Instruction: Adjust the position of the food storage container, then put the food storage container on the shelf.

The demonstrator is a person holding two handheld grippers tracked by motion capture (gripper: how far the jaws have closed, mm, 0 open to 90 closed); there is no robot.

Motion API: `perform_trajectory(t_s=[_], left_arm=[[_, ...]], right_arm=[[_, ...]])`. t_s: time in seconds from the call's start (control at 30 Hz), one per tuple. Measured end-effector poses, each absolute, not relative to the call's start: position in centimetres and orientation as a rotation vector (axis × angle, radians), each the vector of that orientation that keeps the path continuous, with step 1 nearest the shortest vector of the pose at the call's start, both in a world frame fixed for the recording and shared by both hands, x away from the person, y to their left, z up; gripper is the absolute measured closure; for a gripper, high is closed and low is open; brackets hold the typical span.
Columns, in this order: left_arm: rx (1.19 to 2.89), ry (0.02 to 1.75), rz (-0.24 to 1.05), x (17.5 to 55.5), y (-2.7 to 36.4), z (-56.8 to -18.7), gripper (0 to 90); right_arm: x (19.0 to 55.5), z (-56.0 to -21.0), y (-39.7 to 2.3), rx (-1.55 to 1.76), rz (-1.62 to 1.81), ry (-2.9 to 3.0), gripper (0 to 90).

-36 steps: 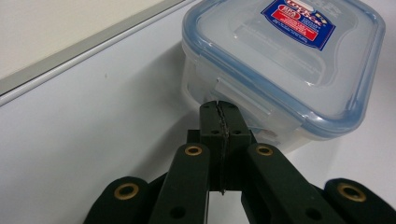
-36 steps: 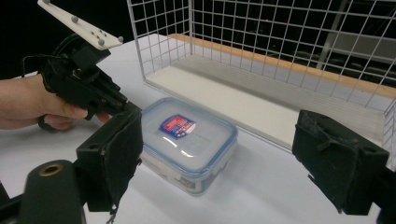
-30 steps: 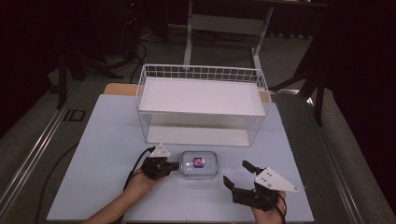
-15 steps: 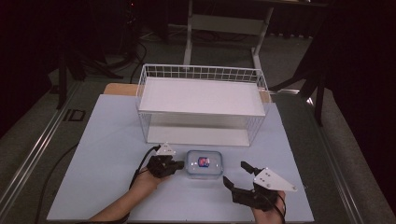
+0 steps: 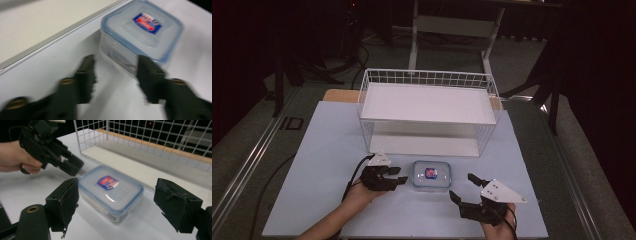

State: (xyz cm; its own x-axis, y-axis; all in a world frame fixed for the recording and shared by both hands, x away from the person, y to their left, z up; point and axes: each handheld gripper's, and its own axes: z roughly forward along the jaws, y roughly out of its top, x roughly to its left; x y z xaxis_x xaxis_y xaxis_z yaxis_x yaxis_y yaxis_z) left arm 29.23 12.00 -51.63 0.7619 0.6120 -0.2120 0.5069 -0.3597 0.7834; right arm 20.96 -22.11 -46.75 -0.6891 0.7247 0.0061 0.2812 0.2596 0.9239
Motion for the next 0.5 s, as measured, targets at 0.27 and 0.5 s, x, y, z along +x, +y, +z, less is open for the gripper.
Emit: perform_trajectory(t_s=[0.27,0.5], left_arm=[[1.988,0.829,0.125,27.7,12.9,-50.0,9.2],[1.955,0.825,0.094,27.3,12.2,-47.7,5.0]], right_arm=[[21.1,-46.2,-21.6,0.889,1.403,2.153,18.4],[22.2,-45.0,-20.8,0.858,1.366,2.184,13.0]])
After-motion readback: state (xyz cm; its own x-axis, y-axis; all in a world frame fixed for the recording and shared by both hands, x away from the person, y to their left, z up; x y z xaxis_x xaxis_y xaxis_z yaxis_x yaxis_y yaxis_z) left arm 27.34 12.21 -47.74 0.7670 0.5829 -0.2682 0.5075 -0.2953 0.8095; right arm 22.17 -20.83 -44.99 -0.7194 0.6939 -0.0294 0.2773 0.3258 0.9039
